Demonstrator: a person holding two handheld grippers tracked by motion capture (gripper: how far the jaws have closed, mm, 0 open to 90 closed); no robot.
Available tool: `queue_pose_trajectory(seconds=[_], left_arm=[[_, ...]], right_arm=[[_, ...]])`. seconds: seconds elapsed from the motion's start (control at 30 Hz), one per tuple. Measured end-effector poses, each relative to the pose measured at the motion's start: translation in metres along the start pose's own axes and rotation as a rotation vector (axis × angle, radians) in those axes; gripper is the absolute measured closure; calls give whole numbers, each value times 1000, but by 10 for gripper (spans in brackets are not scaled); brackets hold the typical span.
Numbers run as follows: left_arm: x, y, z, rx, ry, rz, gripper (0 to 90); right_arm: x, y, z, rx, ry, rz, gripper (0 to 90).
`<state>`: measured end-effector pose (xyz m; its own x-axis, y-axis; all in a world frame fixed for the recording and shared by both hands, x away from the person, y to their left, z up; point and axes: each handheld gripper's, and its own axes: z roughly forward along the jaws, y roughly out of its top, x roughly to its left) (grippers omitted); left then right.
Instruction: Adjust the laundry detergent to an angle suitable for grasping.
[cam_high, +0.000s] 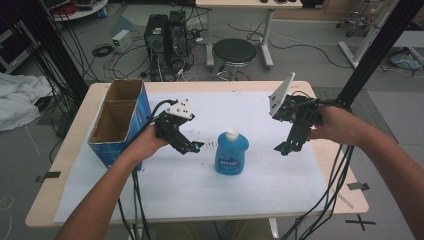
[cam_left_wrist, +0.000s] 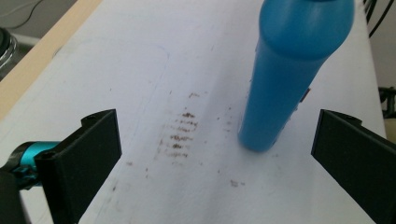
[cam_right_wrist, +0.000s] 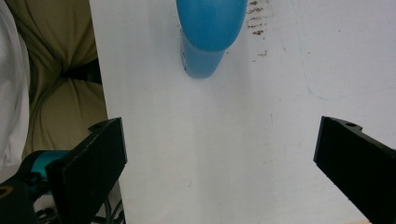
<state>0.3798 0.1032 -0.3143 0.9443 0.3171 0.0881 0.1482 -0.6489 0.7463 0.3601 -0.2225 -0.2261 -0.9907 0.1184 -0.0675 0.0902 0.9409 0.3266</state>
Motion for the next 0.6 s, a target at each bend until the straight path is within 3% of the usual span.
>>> queue_pose_trajectory(seconds=[0.07, 0.13, 0.3, 0.37, 0.5, 0.6], left_arm=[[0, 1, 0, 26, -24, 15, 16], [-1, 3, -2, 64, -21, 46, 16], [5, 17, -8, 128, -13, 34, 16], [10, 26, -11, 145, -33, 18, 17], [23, 45, -21, 197, -41, 40, 17], [36, 56, -28, 225, -45, 31, 17]], right_arm=[[0, -1, 0, -1, 1, 0, 15], [0, -1, 0, -3, 0, -2, 15], [-2, -1, 0, -8, 0, 1, 15], [-3, -1, 0, -10, -1, 1, 15], [-5, -2, 0, -13, -2, 1, 15], [-6, -2, 0, -19, -3, 5, 15]])
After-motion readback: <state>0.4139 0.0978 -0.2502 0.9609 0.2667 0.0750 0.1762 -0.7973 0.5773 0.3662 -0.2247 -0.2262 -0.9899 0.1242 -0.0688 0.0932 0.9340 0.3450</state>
